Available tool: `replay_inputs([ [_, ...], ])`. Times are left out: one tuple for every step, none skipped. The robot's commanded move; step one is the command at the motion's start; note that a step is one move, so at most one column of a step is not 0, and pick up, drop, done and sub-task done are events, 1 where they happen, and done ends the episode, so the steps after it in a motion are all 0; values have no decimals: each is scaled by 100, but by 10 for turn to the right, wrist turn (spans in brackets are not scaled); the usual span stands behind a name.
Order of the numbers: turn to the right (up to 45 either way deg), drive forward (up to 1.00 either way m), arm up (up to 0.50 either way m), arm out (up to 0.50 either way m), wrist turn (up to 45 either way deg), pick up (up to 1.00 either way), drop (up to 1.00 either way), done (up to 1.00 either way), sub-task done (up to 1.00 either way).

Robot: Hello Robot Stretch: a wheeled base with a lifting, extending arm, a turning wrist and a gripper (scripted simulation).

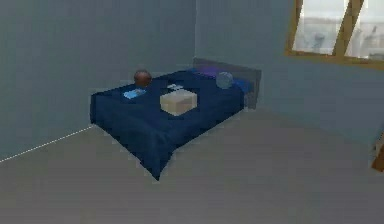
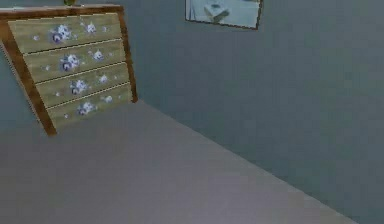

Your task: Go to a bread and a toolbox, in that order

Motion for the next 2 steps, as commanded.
replay_inputs([
  [-360,0,0,0,0,0,0,0,0],
  [0,100,0,0,0,0,0,0,0],
])
